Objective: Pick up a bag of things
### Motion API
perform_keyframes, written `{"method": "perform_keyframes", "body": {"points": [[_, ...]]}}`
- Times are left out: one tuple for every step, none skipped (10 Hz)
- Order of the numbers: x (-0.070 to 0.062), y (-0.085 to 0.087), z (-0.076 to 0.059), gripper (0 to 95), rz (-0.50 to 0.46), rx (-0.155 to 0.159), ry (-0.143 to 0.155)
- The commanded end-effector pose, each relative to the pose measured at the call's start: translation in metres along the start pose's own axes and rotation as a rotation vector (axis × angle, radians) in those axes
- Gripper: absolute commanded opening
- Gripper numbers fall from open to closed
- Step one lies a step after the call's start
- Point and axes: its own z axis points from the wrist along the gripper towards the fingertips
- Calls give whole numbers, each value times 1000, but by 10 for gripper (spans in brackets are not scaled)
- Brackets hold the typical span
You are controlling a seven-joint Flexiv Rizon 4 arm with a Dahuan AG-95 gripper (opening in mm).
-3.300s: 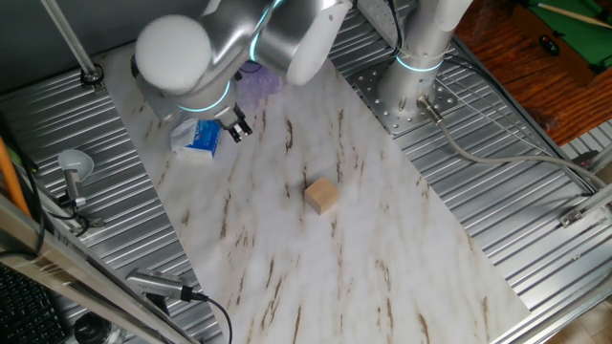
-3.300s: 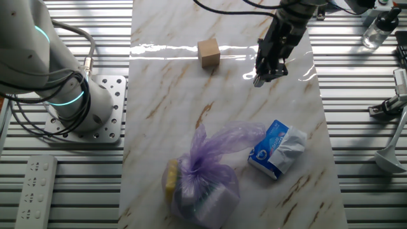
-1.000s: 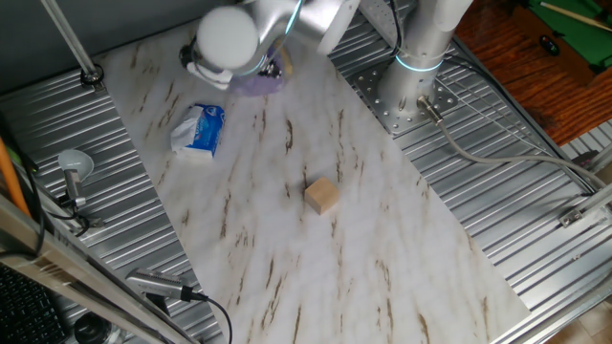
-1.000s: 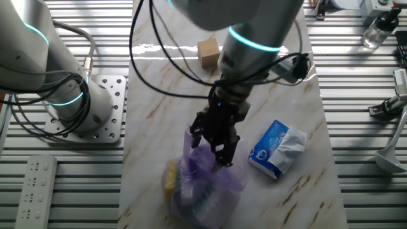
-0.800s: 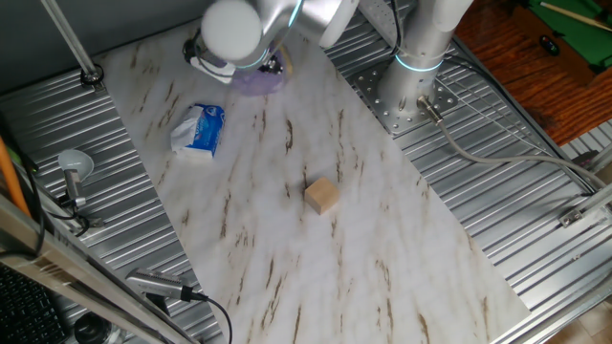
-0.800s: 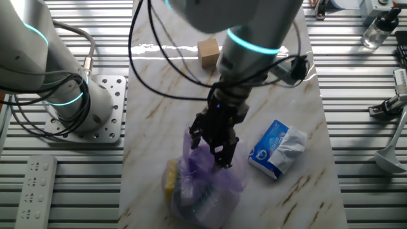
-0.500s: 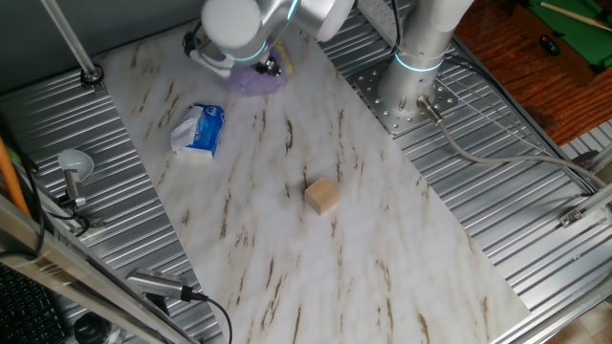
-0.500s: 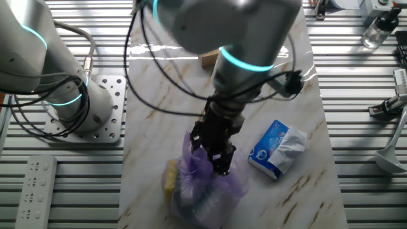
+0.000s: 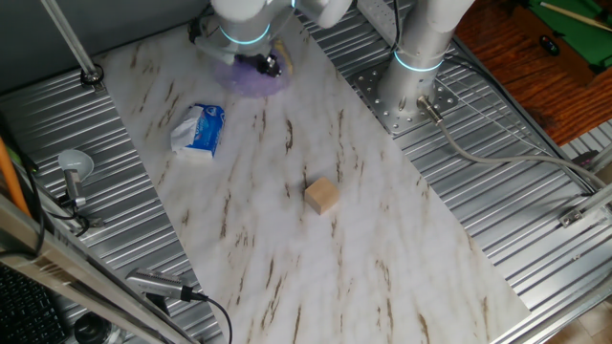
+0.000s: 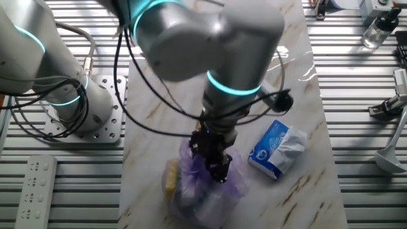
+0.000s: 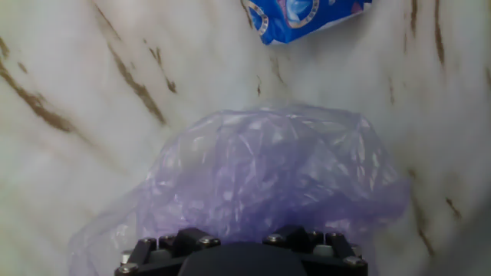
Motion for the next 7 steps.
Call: {"method": "perform_keyframes", "body": {"points": [[-1,1,-1,0,41,-28,-11],[-1,1,-5,0,91,-90,-32],[0,1,-9,0,105,-112,-42],[0,2,-15,0,126,-150,-54],[0,4,-29,0,157,-227,-68],[0,4,-37,0,163,-261,-79],[0,5,-42,0,166,-282,-88]]}}
